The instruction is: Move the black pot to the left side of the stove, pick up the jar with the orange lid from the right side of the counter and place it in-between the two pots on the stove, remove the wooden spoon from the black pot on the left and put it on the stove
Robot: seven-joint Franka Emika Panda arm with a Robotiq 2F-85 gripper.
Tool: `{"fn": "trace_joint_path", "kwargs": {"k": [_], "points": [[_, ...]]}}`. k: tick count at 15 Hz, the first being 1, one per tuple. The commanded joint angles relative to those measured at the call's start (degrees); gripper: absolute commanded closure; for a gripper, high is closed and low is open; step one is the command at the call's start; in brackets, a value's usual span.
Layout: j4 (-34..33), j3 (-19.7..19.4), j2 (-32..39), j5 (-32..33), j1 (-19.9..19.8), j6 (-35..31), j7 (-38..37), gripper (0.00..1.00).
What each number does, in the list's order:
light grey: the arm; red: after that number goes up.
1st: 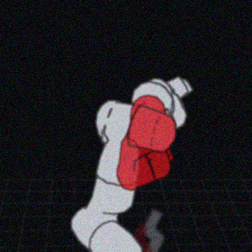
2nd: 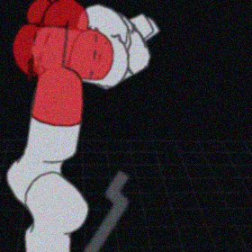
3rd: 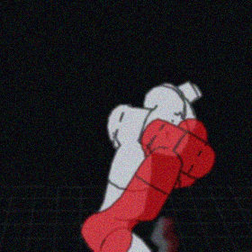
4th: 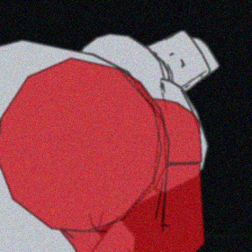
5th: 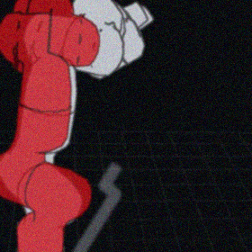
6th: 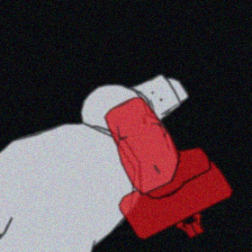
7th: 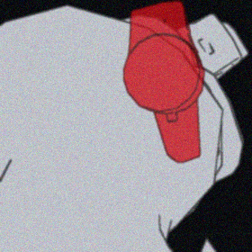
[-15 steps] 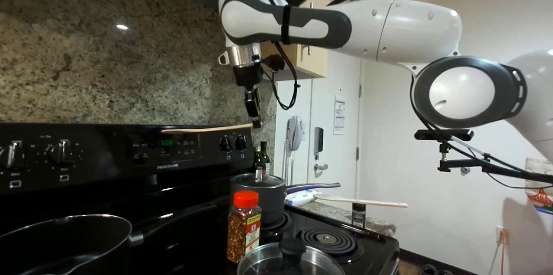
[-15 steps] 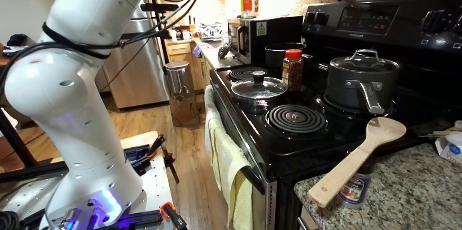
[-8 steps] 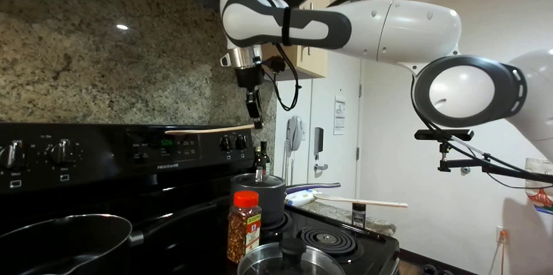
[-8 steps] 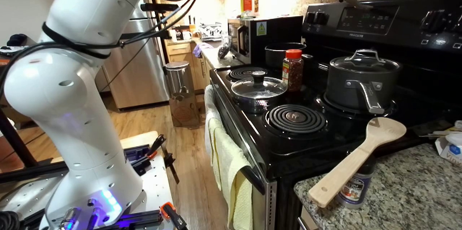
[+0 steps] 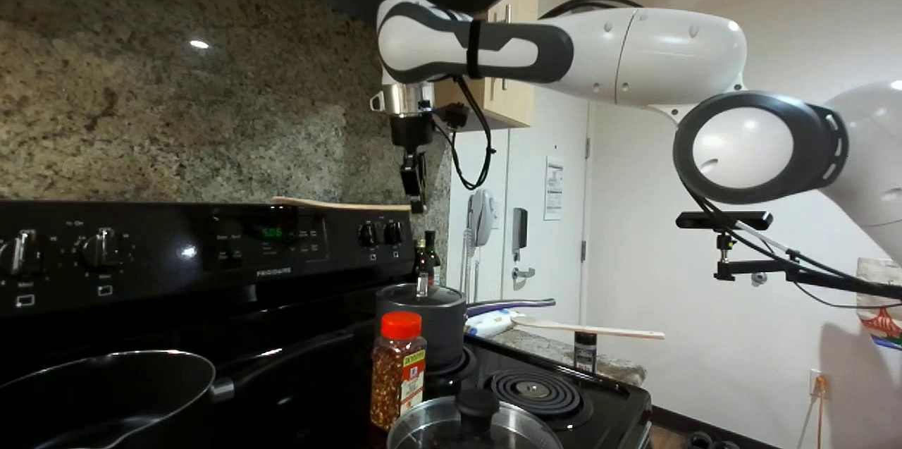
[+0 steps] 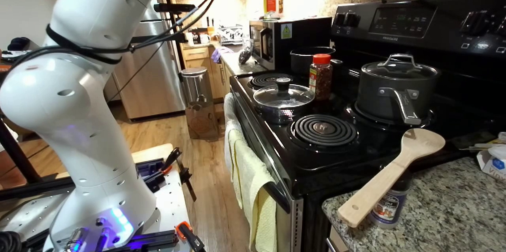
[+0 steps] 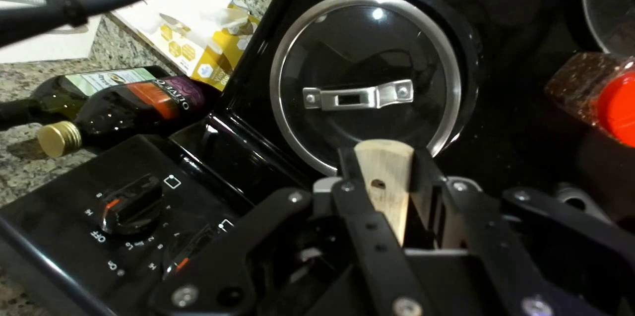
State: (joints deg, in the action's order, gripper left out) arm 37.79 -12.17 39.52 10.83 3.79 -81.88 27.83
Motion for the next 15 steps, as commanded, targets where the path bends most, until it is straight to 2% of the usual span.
{"fn": "trace_joint_path", "kwargs": {"k": [1, 5, 7, 8, 11, 12, 15], "points": [[10.6, 0.9, -4.5, -4.4, -2.8, -6.1, -4.2, 0.87], [21.8, 0.6, -8.8, -8.7, -5.1, -11.1, -6.1, 0.87], [27.1, 0.5, -11.1, -9.4, -5.9, -15.9, -4.0, 0.88], [18.4, 0.0, -5.7, -7.8, -5.4, -11.5, -4.3, 0.70], [23.3, 0.0, -8.2, -8.2, -5.8, -14.1, -4.3, 0.70], [23.8, 0.1, -8.6, -8.2, -5.8, -14.1, -4.3, 0.87], [27.1, -1.2, -12.1, -4.1, -4.8, -16.9, -4.1, 0.87]]}}
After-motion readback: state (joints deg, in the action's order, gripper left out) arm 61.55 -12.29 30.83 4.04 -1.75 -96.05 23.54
